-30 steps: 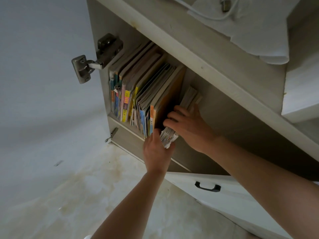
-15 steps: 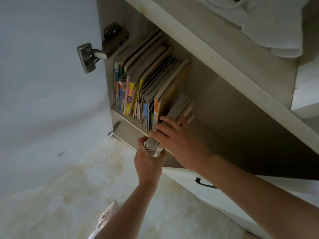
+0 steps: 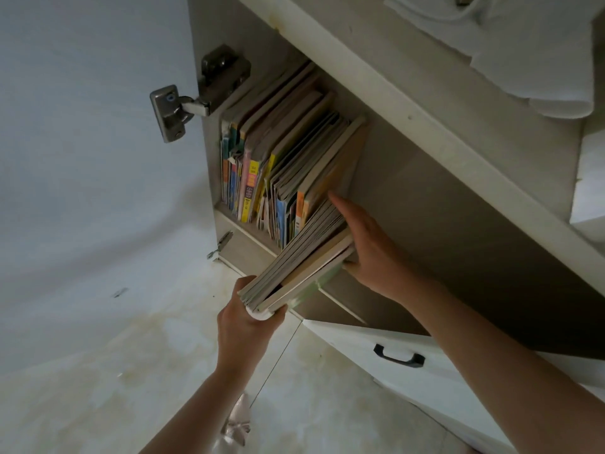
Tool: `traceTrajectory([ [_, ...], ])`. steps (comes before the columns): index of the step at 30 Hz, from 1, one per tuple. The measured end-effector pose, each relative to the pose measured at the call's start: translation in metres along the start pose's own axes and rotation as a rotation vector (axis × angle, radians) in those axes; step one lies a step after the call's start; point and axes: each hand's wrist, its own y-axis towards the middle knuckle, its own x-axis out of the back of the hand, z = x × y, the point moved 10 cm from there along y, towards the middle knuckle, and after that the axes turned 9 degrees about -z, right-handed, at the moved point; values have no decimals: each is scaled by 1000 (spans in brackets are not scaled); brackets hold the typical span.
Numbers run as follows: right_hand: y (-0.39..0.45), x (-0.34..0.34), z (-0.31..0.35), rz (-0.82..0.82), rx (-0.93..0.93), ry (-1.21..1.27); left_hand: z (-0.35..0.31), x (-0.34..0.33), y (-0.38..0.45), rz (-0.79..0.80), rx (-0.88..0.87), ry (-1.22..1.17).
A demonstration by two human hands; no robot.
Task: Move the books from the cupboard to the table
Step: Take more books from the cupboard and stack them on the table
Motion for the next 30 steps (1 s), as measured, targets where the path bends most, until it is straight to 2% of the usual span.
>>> traceTrajectory([
  [3, -2, -13, -3, 130, -90, 229, 9, 6, 1, 20, -5, -24],
  [8, 4, -27, -13, 183, -199, 456, 12, 10, 8, 27, -3, -84],
  [10, 10, -32, -18, 189, -240, 460, 19, 15, 9, 8, 30, -106],
  [16, 17, -66, -38, 273, -239, 232, 32, 20, 5, -25, 95, -119],
  [22, 19, -70, -38, 204, -253, 346, 46, 20, 8, -40, 171, -123],
  [30, -24, -48, -25, 192, -340, 418, 32, 23, -3, 84, 205, -91],
])
